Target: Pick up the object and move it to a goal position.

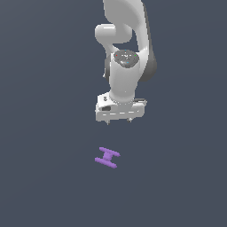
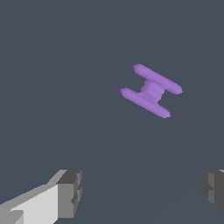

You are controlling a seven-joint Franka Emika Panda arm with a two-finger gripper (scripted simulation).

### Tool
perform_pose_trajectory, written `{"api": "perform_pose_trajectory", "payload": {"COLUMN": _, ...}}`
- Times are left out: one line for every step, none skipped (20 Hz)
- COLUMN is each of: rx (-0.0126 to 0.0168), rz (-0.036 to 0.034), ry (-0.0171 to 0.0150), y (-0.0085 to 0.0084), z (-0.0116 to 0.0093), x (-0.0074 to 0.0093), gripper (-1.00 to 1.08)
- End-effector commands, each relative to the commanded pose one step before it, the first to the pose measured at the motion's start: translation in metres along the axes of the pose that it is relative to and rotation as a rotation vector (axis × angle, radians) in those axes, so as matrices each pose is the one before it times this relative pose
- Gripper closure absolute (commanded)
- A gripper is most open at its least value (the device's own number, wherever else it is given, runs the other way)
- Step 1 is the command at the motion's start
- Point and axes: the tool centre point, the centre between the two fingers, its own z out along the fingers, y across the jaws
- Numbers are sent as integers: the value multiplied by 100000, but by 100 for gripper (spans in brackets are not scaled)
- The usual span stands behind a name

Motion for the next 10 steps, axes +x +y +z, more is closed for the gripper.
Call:
{"api": "perform_pose_trajectory", "payload": {"rx": -60, "rz": -3206, "ry": -168, "y": 150, "z": 283, "x": 348, "gripper": -92}}
{"api": "perform_pose_trajectory", "payload": {"rx": -24, "rz": -1577, "ry": -70, "y": 75, "z": 134, "x": 171, "gripper": -92}}
{"api": "perform_pose_trajectory", "payload": {"rx": -24, "rz": -1705, "ry": -74, "y": 84, "z": 146, "x": 183, "gripper": -92}}
{"api": "perform_pose_trajectory", "payload": {"rx": -19, "rz": -1826, "ry": -80, "y": 94, "z": 158, "x": 193, "gripper": -92}}
{"api": "perform_pose_trajectory", "payload": {"rx": -14, "rz": -1951, "ry": -85, "y": 105, "z": 171, "x": 202, "gripper": -92}}
{"api": "perform_pose_trajectory", "payload": {"rx": -9, "rz": -2078, "ry": -89, "y": 117, "z": 184, "x": 212, "gripper": -92}}
{"api": "perform_pose_trajectory", "payload": {"rx": -3, "rz": -2206, "ry": -93, "y": 129, "z": 197, "x": 221, "gripper": -92}}
{"api": "perform_pose_trajectory", "payload": {"rx": 5, "rz": -2332, "ry": -96, "y": 142, "z": 211, "x": 228, "gripper": -92}}
{"api": "perform_pose_trajectory", "payload": {"rx": 14, "rz": -2457, "ry": -99, "y": 157, "z": 225, "x": 234, "gripper": -92}}
{"api": "perform_pose_trajectory", "payload": {"rx": 24, "rz": -2555, "ry": -99, "y": 169, "z": 237, "x": 237, "gripper": -92}}
